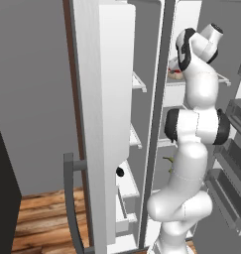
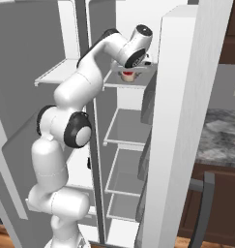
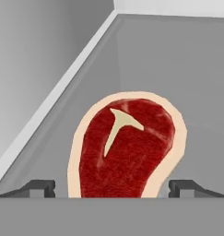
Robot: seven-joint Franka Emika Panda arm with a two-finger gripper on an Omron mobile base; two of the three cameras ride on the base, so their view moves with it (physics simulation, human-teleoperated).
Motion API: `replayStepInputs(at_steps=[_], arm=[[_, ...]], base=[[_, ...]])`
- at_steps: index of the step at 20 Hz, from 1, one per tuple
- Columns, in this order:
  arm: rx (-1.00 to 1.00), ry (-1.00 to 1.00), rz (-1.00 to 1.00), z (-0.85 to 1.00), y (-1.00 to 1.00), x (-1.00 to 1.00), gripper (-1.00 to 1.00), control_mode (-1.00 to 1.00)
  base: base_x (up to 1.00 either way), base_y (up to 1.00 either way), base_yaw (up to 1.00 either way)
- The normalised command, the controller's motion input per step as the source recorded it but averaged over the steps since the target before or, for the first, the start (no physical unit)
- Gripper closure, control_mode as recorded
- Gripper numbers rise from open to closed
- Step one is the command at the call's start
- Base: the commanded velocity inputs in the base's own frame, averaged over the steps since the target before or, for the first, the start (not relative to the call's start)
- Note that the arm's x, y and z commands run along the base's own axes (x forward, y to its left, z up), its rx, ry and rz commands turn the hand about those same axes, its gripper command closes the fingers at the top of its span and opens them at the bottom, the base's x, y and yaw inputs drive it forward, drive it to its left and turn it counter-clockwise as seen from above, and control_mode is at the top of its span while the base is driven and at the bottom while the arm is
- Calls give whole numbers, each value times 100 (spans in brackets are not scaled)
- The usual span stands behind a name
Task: Pick up the frozen steak from the freezer, place it on any shelf in the fridge, and close the fridge and freezer doors when done.
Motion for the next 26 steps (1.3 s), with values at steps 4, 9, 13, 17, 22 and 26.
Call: replayStepInputs(at_steps=[4, 9, 13, 17, 22, 26], arm=[[-1, -17, -5, -7, 1, -29, -100, -100], [0, -21, -15, 0, 1, -83, -100, -100], [0, -13, -20, 0, 13, -98, -100, -100], [0, -5, -21, 0, 34, -99, -100, -100], [-4, 0, -17, 0, 58, -90, -100, -100], [0, 0, -13, 0, 26, -100, -100, -100]], base=[[0, 0, 0], [0, 0, 0], [0, 0, 0], [0, 0, 0], [0, 0, 0], [0, 0, 0]])
